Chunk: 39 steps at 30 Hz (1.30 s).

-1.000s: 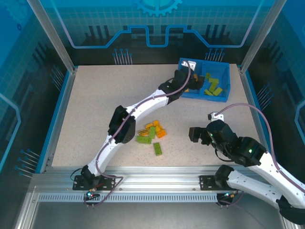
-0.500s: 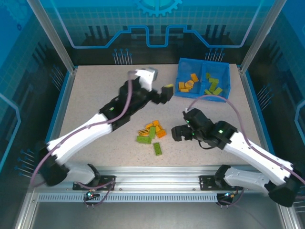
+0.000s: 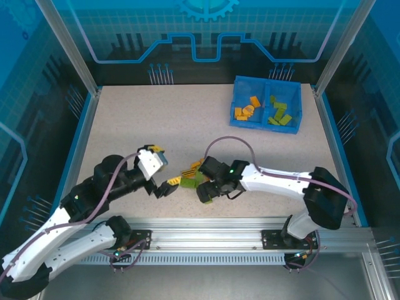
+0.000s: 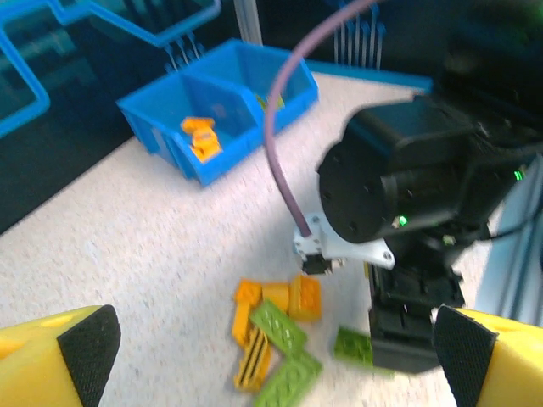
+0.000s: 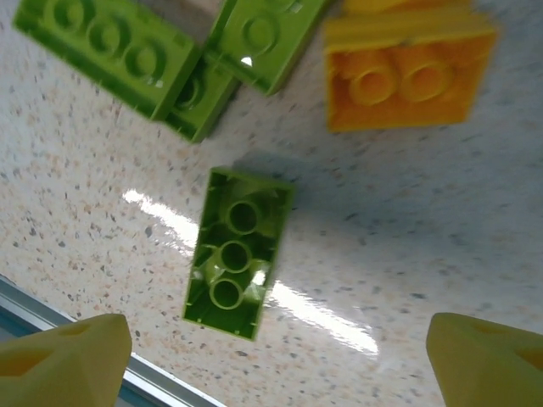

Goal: Sort the legos into containers by color

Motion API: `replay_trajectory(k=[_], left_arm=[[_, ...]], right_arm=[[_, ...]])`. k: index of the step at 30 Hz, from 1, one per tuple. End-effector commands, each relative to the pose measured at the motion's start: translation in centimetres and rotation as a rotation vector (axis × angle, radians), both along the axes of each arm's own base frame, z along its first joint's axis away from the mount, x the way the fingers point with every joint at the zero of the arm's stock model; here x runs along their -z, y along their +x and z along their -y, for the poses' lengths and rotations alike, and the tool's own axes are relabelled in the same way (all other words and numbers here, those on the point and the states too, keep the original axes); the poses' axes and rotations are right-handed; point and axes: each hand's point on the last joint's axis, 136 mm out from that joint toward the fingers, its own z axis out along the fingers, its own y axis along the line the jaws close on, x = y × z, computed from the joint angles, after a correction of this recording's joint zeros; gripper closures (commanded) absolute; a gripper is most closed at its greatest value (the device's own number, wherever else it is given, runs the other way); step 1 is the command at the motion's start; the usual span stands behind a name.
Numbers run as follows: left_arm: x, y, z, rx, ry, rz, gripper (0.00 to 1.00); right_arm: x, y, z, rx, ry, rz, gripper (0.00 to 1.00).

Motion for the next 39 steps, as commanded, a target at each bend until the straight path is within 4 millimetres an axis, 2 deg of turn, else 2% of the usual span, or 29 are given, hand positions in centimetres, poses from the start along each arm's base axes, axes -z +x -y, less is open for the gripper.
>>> replay_trajectory(k=[1, 4, 10, 14, 17, 19, 22, 28, 33, 39], left_arm=[[4.5, -2.0, -0.8, 0.093, 0.15, -0.035, 0.01], [5.0, -1.9, -0.8, 0.091, 0.134, -0.018, 0.01], [5.7, -1.8, -0.3, 0.092, 0.107, -0.038, 0.01], [6.0, -1.9, -0.1, 0.097, 0.1, -0.048, 0.01], [5.9, -1.8, 0.0, 0.098, 0.093, -0.047, 0.01], [5.6, -1.8, 0.1, 0.099, 0.08, -0.042, 0.01], [4.7, -1.8, 0.8, 0.118, 0.028, -0.03, 0.01], [2.6, -1.8, 2.6, 0.168, -0.105, 0.004, 0.01], [0.2, -1.3, 3.7, 0.18, -0.235, 0.047, 0.01], [-1.4, -0.7, 4.6, 0.186, -0.326, 0.055, 0.01]], right_arm=[[0.6, -0.5, -2.4, -0.008, 0.016, -0.014, 0.15], [2.1, -0.8, -2.7, -0.022, -0.042, -0.02, 0.23], [3.7, -0.3, -2.6, -0.001, -0.099, -0.011, 0.47], [3.9, 0.0, -2.1, 0.002, -0.132, 0.0, 0.57], [3.2, 0.2, -1.8, 0.013, -0.125, 0.021, 0.64], [2.2, 0.3, -1.5, 0.025, -0.11, 0.044, 0.67], [-0.5, 0.8, -1.1, 0.043, -0.064, 0.106, 0.68], [-7.4, 3.4, 1.7, 0.142, 0.054, 0.264, 0.7], [-12.2, 7.2, 6.2, 0.259, 0.123, 0.364, 0.71], [-15.1, 12.8, 13.2, 0.425, 0.157, 0.453, 0.71]])
